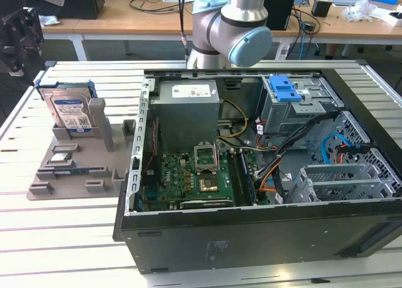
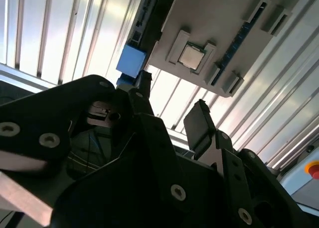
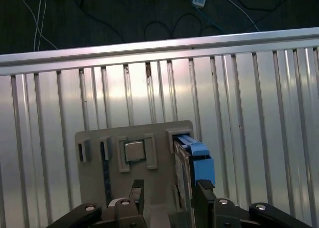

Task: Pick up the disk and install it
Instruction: 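Pick up the disk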

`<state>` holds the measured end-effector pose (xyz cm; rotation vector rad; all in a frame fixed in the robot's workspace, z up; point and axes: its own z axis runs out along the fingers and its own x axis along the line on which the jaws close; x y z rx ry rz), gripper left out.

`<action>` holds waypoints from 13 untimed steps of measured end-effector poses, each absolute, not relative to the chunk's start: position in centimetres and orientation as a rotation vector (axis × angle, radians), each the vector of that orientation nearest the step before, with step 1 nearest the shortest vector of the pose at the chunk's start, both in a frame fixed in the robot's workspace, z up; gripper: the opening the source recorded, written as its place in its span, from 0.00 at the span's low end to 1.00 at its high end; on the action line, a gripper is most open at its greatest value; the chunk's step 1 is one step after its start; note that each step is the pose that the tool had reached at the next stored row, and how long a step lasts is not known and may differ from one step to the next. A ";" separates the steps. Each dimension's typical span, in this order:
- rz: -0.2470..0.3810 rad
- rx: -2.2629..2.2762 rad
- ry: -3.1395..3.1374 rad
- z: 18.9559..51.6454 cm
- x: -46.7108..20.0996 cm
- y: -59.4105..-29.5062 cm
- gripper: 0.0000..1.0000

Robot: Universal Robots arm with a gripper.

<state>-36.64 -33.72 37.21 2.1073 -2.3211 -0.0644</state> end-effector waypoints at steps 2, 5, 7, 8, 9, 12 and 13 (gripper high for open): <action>-0.064 2.114 -2.315 37.2 -36.5 -33.3 0.54; -0.064 2.127 -2.302 37.2 -36.1 -32.2 0.54; -0.063 2.132 -2.298 37.2 -36.0 -31.7 0.54; -0.063 2.134 -2.296 37.2 -35.9 -31.4 0.54; -0.063 2.136 -2.293 37.2 -35.9 -31.1 0.54; -0.062 2.142 -2.287 37.2 -35.7 -30.2 0.54; -0.062 2.144 -2.285 37.2 -35.7 -30.0 0.54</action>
